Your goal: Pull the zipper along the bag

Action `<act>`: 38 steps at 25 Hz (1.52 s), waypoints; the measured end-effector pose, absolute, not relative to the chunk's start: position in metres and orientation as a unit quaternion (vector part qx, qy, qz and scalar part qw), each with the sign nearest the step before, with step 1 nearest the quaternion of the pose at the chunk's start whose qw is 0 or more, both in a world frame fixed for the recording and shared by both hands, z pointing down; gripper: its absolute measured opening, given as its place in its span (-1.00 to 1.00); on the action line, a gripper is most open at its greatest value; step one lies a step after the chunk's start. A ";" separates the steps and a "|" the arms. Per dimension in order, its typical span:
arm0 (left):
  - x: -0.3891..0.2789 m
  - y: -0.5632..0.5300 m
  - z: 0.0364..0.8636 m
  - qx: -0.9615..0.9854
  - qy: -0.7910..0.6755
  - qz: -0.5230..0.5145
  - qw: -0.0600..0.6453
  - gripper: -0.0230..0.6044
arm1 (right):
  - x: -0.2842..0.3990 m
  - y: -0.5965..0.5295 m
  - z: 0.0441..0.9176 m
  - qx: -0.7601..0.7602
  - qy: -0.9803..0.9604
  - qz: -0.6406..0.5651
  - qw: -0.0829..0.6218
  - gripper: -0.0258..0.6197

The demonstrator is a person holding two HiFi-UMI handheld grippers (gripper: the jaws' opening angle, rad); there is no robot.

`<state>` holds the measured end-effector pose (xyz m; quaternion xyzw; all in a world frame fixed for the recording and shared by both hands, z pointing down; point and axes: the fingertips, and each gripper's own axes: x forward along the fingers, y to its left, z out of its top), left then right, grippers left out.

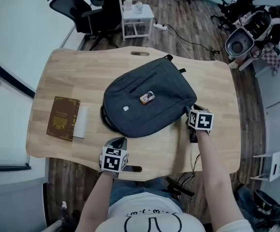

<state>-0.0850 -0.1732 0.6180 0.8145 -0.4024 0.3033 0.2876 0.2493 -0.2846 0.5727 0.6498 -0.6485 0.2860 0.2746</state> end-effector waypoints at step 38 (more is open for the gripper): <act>0.085 -0.146 0.623 0.847 -0.320 0.293 0.306 -0.87 | 0.117 -0.165 0.617 0.066 -0.798 -0.056 0.596 -0.54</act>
